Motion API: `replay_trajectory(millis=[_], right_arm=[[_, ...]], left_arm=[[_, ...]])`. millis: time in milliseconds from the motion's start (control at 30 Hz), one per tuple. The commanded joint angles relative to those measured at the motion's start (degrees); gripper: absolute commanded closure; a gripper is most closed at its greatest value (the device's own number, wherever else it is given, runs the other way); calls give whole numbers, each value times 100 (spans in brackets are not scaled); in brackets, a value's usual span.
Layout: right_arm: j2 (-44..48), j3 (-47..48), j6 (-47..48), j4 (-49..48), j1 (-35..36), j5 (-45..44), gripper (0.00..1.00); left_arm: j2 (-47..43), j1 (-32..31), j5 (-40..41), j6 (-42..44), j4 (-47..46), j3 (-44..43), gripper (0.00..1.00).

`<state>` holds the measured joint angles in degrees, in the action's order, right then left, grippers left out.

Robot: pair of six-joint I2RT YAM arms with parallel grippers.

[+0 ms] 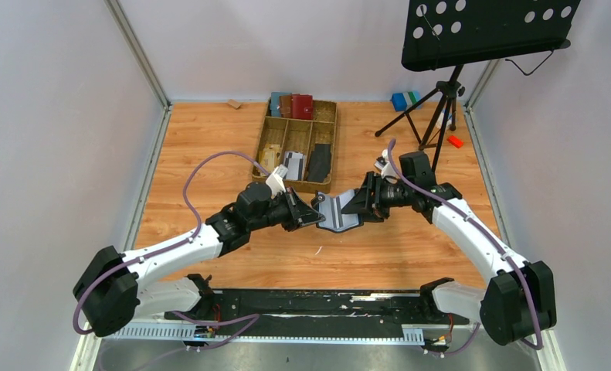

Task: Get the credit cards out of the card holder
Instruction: Remove the credit card from the card holder.

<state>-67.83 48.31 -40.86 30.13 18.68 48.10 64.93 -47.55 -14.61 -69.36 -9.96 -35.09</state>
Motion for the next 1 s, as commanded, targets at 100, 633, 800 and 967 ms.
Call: replay_trajectory(millis=[100, 633, 800, 967], right_arm=[[87, -49, -130, -369, -15, 262, 85], [269, 110, -183, -612, -11, 445, 100], [305, 66, -166, -569, -12, 434, 100], [306, 79, -121, -497, -9, 395, 100]], left_arm=[[-200, 18, -50, -104, -511, -42, 100], [-194, 18, 197, -30, 336, -149, 50], [-354, 22, 372, -60, 328, -39, 72], [-547, 35, 552, -67, 458, 32, 86]])
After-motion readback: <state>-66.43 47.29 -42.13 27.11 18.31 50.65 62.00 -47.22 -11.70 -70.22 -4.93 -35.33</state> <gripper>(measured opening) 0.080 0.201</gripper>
